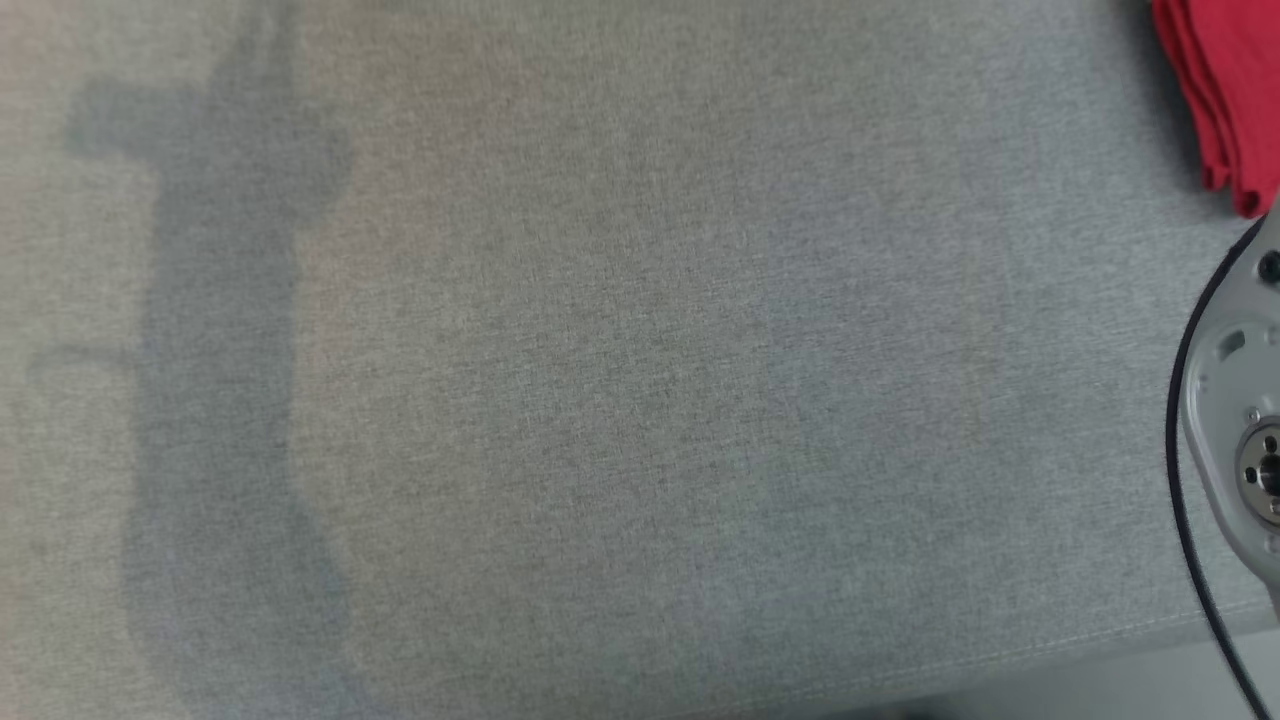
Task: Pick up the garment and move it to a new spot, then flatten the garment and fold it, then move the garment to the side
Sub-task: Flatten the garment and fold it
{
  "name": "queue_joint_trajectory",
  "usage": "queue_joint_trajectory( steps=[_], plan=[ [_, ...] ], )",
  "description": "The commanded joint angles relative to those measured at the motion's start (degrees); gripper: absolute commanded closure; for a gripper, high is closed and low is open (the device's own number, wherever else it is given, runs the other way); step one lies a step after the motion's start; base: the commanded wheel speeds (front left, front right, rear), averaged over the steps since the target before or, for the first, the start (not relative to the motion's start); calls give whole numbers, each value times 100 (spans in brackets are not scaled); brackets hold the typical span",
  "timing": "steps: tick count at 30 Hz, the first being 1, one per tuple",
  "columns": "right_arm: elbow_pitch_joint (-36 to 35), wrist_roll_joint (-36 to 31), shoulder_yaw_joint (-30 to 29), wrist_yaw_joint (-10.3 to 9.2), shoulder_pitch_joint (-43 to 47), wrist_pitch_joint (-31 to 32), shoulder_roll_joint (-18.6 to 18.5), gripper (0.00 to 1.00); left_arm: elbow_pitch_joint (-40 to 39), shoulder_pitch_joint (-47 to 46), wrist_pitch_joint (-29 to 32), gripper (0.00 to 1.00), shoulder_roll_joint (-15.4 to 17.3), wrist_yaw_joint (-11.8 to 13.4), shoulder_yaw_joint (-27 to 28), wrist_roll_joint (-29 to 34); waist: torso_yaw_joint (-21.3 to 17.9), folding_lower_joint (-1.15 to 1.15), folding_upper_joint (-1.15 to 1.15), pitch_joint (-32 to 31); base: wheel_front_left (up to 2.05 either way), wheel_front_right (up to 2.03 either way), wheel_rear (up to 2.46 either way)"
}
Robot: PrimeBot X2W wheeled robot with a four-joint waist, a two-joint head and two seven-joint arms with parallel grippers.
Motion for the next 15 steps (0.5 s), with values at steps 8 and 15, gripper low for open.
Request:
queue_joint_trajectory(
  steps=[8, 15],
  plan=[
    [714, 75, 1205, -8, 1298, -1111, -28, 100, 853, 944, -1547, 100, -22, -152, -991, 164, -14, -1, 0, 179, 0, 0, 0],
    [-238, 247, 1641, -8, 4303, -1390, -537, 100, 335, 3501, -1758, 100, 6, -152, -1165, -153, 73, -1, 0, -240, 0, 0, 0]
  ],
)
